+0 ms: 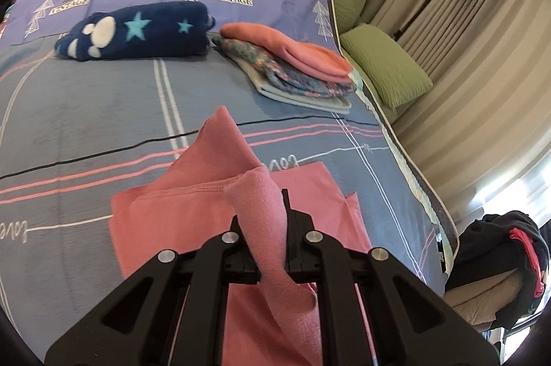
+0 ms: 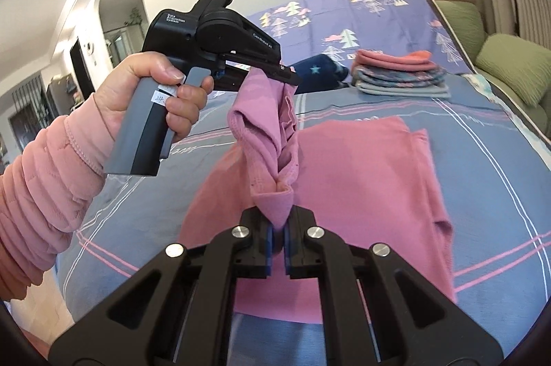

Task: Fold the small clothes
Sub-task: 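Lift the folded pink shirt off the sheet with both tools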

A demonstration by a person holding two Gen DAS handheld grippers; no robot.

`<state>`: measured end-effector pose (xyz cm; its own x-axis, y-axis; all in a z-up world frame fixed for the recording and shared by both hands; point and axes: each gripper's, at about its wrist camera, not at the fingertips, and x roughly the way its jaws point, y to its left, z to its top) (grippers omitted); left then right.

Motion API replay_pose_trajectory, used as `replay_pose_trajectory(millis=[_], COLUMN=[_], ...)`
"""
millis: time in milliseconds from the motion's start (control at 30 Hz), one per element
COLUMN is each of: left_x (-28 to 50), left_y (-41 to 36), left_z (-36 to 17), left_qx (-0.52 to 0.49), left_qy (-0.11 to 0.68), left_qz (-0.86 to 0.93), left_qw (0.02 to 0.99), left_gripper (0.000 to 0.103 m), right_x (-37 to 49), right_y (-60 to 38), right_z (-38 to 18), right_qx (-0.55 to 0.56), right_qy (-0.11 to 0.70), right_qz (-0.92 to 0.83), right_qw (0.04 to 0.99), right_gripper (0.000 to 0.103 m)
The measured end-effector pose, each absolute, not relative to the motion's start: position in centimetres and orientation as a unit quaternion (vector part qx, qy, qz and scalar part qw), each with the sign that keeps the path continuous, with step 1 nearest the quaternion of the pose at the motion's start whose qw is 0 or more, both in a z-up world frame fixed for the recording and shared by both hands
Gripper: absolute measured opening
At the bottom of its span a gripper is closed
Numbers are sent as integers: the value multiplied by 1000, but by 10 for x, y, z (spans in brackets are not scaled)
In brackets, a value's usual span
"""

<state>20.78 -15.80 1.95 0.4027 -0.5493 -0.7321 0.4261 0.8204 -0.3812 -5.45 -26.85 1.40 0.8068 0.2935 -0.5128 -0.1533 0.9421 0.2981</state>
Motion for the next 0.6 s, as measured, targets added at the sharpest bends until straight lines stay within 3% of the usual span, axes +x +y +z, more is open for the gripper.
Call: replay_pose_trajectory(millis=[600], left_x=[205], left_y=[-259], left_z=[-1], left_qx=[5], left_qy=[491], left_qz=[-310], left_qw=[814], left_gripper=[8], right_x=[-74], right_y=[-335], right_z=[-15], right_qx=[208], right_qy=[298], right_qz=[74], right_qw=[929], right_gripper=[4])
